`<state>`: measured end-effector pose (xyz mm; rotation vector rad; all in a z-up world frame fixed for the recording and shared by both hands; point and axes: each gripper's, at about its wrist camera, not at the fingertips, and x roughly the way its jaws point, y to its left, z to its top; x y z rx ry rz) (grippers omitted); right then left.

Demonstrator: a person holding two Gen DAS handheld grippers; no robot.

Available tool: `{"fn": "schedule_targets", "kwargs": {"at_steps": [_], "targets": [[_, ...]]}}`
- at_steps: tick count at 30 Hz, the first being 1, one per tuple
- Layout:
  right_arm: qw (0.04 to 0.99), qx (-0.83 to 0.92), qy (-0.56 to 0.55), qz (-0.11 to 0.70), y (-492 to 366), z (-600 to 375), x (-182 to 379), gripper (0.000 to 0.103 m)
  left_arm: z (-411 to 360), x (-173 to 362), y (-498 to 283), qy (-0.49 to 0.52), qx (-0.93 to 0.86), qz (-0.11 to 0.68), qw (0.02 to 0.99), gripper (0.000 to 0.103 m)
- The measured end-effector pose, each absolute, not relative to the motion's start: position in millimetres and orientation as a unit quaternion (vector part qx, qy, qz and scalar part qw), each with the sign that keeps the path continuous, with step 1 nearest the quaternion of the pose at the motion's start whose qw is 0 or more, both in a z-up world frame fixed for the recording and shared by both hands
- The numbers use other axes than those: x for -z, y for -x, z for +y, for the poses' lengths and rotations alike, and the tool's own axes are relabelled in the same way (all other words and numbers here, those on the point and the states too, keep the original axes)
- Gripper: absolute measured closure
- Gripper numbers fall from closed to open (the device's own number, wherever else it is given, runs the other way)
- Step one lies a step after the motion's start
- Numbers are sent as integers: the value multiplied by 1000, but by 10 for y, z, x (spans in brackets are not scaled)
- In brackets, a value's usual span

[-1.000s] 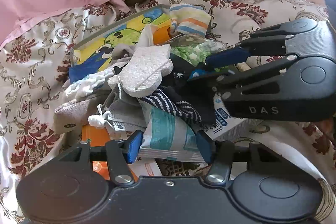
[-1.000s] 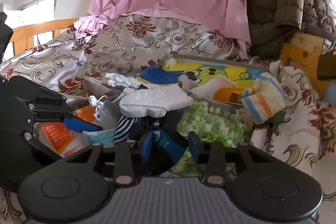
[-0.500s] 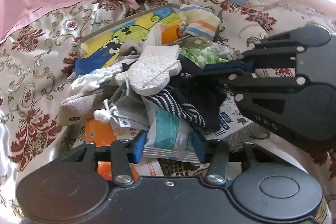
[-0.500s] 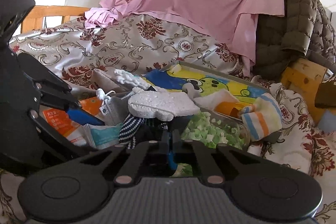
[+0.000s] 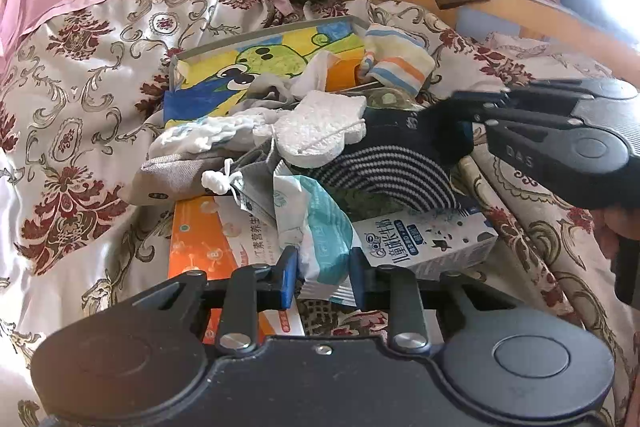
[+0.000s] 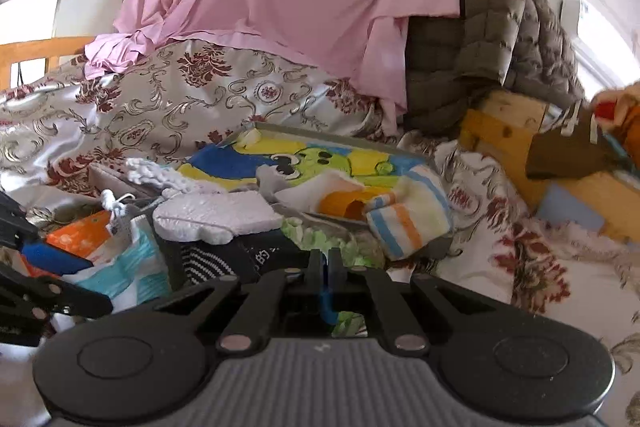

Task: Organize soft objects
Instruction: 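Grasp the teal-printed packet with the left gripper while the right gripper grasps the black striped sock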

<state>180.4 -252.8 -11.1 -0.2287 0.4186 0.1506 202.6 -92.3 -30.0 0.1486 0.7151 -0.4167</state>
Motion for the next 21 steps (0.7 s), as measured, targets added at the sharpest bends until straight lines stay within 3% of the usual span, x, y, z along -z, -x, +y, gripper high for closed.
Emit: {"fn": "schedule_targets", "kwargs": {"at_steps": [3,4,6,8,17,21], "targets": [[963,-112,81,230,-1818,-2541,128,84,-885,321,-2105,-46,199,361,910,62],[962,-121,74,234,-1827,-2535,131,70,-875,326,-2135,-37,199,364,909,56],[961,-130,72,234,-1836,-2510,136,54,-863,336,-2192,-24,196,367,909,50],[958,-137,74,240,-1844,-2479,153,48,-869,352,-2260,-18,197,375,906,46],[942,-142,64,297,-1936,-2427,332,46,-1041,406,-2304,-61,220,376,898,46],[937,-147,60,310,-1960,-2418,383,46,-1085,433,-2317,-77,218,385,893,55]]}}
